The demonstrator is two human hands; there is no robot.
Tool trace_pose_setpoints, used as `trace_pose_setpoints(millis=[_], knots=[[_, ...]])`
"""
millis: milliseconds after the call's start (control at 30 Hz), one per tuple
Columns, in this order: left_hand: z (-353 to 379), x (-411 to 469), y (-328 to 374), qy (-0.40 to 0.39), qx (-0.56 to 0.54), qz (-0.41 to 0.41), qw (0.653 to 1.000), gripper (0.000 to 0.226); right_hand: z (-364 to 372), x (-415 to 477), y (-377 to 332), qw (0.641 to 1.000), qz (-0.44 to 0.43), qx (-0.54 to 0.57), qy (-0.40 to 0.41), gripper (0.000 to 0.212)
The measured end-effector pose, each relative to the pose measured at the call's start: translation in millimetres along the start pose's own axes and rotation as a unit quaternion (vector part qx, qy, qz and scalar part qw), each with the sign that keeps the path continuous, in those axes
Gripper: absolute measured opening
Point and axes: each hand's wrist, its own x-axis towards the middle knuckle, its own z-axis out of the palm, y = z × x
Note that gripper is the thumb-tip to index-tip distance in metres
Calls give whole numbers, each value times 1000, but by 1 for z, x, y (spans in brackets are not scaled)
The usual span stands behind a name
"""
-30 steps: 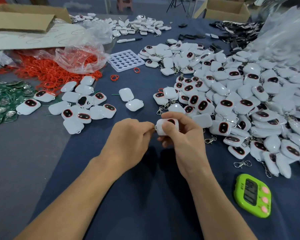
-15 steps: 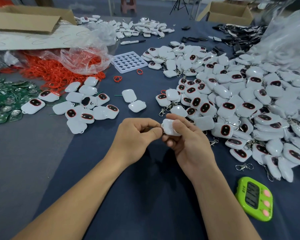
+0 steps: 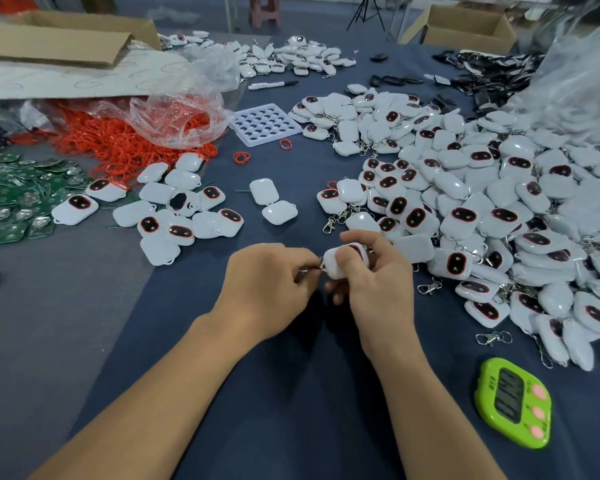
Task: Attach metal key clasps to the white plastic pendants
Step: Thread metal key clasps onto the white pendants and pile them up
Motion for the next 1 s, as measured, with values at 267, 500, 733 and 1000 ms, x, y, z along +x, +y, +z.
trace_pose_setpoints(millis=[267, 500, 733, 1000], knots=[[3, 1, 2, 52, -17, 26, 998, 21, -3, 7, 0, 998, 52, 38, 15, 11], [-1, -3, 9, 124, -8, 47, 991, 19, -3, 10, -2, 997, 67, 34, 15, 7], [3, -3, 6, 130, 44, 90, 986, 22, -6, 14, -3, 994, 83, 62, 17, 21], [1, -1, 2, 106, 86, 100, 986, 15, -5, 13, -4, 994, 91, 61, 24, 21]])
